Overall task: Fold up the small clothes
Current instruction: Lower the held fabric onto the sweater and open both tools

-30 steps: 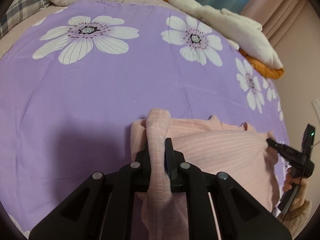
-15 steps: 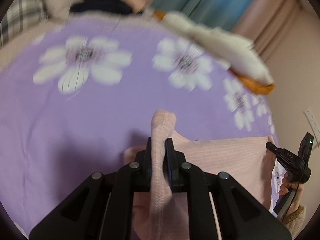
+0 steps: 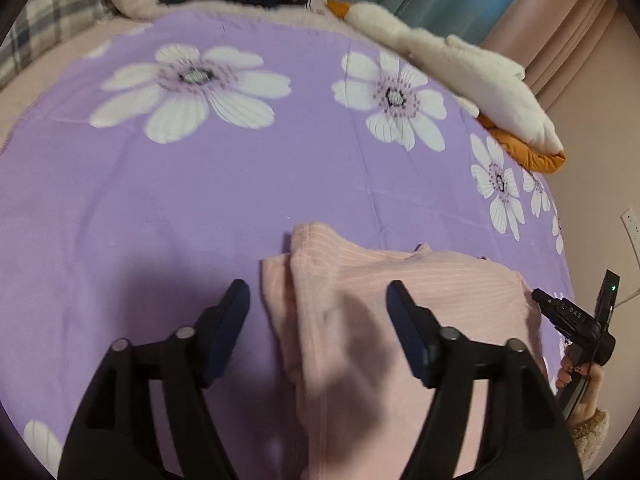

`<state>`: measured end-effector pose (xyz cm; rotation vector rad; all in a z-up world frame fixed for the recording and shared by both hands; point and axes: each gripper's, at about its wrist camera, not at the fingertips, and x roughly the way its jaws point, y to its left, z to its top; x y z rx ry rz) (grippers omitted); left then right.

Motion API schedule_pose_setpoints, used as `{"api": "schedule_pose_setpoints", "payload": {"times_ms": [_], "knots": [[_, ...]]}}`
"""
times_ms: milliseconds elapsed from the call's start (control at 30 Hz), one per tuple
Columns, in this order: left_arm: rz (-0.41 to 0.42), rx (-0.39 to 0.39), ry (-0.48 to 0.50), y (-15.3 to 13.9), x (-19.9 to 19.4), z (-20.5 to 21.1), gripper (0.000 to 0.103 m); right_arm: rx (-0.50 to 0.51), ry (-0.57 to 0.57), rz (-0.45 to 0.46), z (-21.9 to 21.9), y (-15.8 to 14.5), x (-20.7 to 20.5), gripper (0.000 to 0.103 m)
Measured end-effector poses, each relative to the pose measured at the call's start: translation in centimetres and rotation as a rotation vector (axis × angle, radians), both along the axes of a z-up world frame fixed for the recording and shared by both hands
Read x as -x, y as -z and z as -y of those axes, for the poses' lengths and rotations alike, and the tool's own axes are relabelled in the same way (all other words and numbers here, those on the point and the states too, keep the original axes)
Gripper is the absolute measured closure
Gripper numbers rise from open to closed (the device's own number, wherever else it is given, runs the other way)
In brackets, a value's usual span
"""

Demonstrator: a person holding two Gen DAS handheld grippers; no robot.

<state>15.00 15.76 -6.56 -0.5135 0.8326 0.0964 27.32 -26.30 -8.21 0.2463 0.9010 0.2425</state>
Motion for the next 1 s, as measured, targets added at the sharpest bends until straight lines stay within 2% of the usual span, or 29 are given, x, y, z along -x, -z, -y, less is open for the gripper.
{"api": "schedule_pose_setpoints", "payload": {"times_ms": [100, 167, 267, 367, 500, 567, 733, 833, 900, 933, 967, 1000], "knots": [[-0.023, 0.036, 0.045, 0.2, 1.9, 0.6, 0.029, 0.065, -0.006, 0.017, 0.0, -0.6, 1.4, 0.06], [-0.05, 0.054, 0.077, 0.6, 3.1, 1.2, 0.029, 0.105, 0.003, 0.034, 0.1, -0.7, 2.8, 0.051], [-0.086, 0.046, 0.069, 1.2, 5.0, 2.2, 0.029, 0.132, -0.01, 0.026, -0.2, -0.3, 4.2, 0.05], [-0.105, 0.06, 0.07, 1.8, 6.6, 3.2, 0.029, 0.111, -0.03, 0.0, -0.3, 0.2, 5.8, 0.05], [-0.123, 0.141, 0.07, 3.2, 8.4, 3.9, 0.029, 0.077, -0.014, -0.025, 0.5, 0.9, 8.4, 0.049], [-0.104, 0.176, 0.054, 3.7, 9.1, 4.1, 0.031, 0.026, 0.001, -0.043, 1.4, 1.6, 9.7, 0.048], [-0.091, 0.142, 0.066, 3.7, 9.6, 5.3, 0.034, -0.091, 0.045, -0.063, 3.3, 3.3, 12.6, 0.048], [-0.089, 0.138, 0.082, 3.8, 9.7, 5.8, 0.04, -0.138, 0.045, -0.042, 3.5, 3.7, 13.6, 0.048], [-0.082, 0.191, 0.078, 4.2, 9.5, 5.7, 0.053, -0.17, 0.041, -0.035, 3.5, 3.8, 13.6, 0.049], [-0.083, 0.203, 0.068, 4.4, 9.4, 5.7, 0.058, -0.194, 0.038, -0.032, 3.5, 3.9, 13.5, 0.058], [-0.085, 0.203, 0.054, 4.6, 9.3, 5.8, 0.074, -0.218, 0.033, -0.033, 3.4, 4.2, 13.2, 0.072], [-0.086, 0.2, 0.04, 4.7, 9.2, 5.8, 0.089, -0.236, 0.033, -0.042, 3.3, 4.5, 13.1, 0.075]]}}
